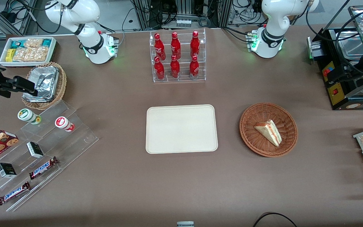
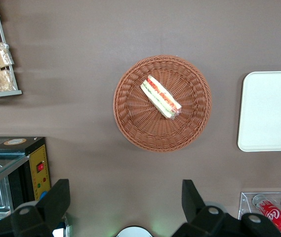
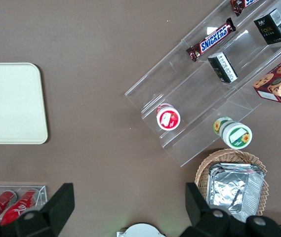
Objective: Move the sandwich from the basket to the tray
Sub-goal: 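Move the left gripper over the sandwich in the wicker basket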
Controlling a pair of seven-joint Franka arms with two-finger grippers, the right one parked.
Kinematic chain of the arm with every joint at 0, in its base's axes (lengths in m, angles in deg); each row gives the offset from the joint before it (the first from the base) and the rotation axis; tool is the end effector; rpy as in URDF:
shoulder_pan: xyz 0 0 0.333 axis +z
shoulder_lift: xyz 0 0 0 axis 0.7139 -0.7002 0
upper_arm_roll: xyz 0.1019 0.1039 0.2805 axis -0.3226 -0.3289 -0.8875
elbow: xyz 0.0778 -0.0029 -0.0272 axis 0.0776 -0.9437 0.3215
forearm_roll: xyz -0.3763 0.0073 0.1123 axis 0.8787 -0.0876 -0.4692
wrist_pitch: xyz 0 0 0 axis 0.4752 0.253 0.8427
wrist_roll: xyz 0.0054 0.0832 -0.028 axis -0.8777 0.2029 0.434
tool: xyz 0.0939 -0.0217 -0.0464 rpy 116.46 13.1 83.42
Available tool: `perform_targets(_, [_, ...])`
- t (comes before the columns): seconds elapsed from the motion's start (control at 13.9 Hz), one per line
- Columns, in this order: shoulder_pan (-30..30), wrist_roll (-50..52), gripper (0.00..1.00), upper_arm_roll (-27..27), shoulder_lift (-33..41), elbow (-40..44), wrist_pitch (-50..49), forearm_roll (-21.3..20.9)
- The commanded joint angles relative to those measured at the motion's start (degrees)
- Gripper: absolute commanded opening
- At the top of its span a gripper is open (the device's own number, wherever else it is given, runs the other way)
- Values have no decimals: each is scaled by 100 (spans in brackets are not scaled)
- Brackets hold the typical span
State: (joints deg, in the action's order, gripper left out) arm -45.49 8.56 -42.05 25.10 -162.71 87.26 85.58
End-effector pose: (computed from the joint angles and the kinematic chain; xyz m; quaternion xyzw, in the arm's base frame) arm 0.5491 -0.0191 0.6525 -0.9994 -0.0030 0.0348 0.0046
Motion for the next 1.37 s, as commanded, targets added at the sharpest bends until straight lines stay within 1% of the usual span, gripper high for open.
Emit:
perform_targets(0.0, [20,-49,100,43,-47,72,7,63])
perform_targets(0.07, [11,-6,100,43,-73,72,7,150])
perform_targets(0.22, [11,3,100,34,-179,-146,103,81])
perform_targets(0.36, [3,134,100,43,-127,-856,681,72])
perform_targets(0.51, [-111,677,100,52,-83,-1542,1358,29])
perform_targets(0.58, [-120,933,100,69,-74,-1876,1735,-76])
perform_targets(0.65, [-147,1266,100,95,-39,-2280,2200,-164])
perform_targets(0.94, [-199,3295,100,219,-21,-3652,4142,-165])
perform_targets(1.08, [-287,4418,100,271,-30,-4119,4926,-130])
perform_targets(1.15, [-287,4929,100,402,-47,-4330,5303,-130])
perform_targets(1.23, [-287,5230,100,473,-91,-4480,5577,-139])
perform_targets(1.3, [-287,5276,100,508,-170,-4568,5675,-139])
